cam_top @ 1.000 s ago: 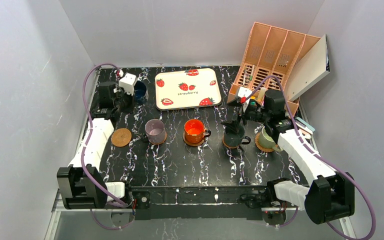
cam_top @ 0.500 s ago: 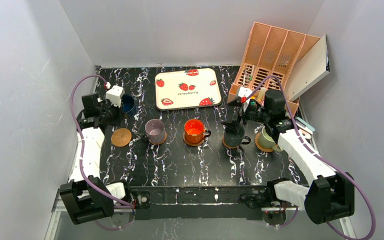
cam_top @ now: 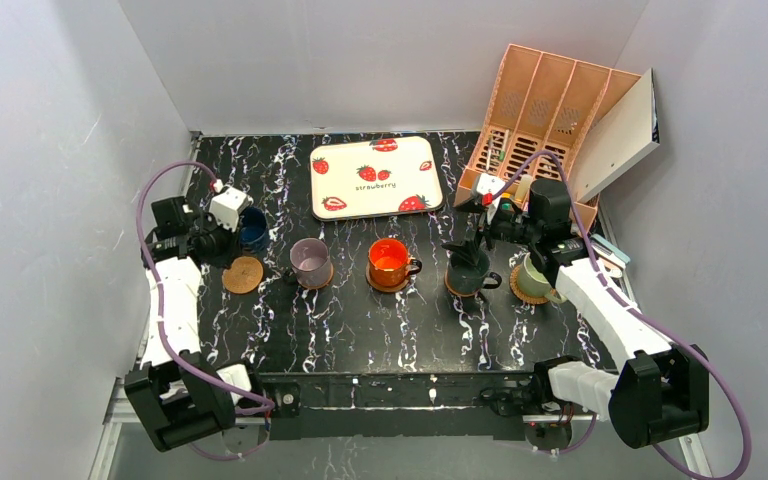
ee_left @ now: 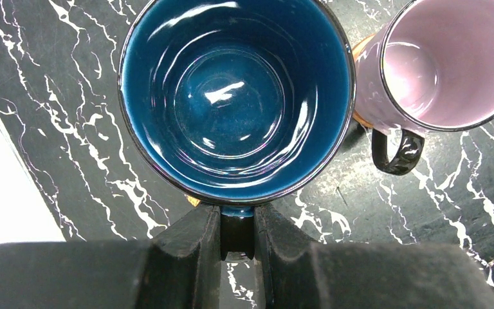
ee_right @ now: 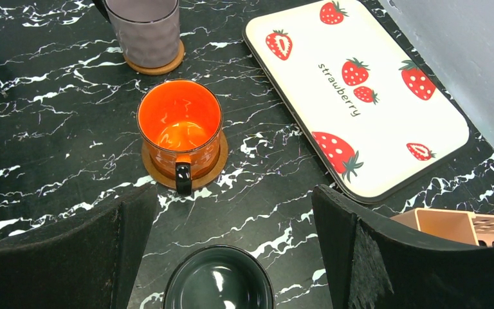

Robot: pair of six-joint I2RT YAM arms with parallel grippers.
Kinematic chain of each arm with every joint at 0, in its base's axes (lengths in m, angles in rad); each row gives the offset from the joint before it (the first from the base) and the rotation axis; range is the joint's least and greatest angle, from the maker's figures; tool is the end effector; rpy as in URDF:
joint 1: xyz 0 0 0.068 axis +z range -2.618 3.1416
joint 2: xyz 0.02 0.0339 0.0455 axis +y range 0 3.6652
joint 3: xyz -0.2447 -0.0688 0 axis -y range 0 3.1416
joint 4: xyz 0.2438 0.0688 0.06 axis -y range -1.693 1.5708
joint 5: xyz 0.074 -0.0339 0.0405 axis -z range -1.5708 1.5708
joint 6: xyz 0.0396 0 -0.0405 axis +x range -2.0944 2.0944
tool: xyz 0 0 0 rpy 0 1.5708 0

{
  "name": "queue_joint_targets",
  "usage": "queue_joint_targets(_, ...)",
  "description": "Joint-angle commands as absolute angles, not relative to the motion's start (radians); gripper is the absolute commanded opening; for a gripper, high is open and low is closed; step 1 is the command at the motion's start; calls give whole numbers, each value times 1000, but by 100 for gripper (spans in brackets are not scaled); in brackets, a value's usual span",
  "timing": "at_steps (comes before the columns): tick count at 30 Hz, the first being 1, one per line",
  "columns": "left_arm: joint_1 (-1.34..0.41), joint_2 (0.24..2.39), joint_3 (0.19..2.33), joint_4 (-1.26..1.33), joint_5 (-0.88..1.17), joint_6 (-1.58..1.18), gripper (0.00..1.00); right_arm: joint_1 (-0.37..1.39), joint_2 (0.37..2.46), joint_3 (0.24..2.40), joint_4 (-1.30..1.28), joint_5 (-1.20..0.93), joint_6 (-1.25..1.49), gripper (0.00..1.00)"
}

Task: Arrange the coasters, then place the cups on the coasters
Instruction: Place the cup on the coaster.

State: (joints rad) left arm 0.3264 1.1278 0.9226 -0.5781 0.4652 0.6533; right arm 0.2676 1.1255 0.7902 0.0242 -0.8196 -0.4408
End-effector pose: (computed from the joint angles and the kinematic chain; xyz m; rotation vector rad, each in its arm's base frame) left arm 0.2364 0.0613 0.2665 0.5827 2.1767 -0.0304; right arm 0.2438 0.0969 0.2798 -1.1219 1.4431 0.6443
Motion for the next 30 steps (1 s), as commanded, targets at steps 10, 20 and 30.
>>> queue_joint_targets(10, 436, 1113, 856, -487, 550, 630, 0, 260, 1086, 792, 41, -855, -426, 99)
queue_joint_targets(20, 523, 1144, 782, -443, 612, 647, 0, 260, 1083, 791, 43, -861, -423, 99)
queue_joint_targets(30, 547, 1134, 727, -398, 628, 642, 0, 259, 1080, 790, 44, -862, -423, 99)
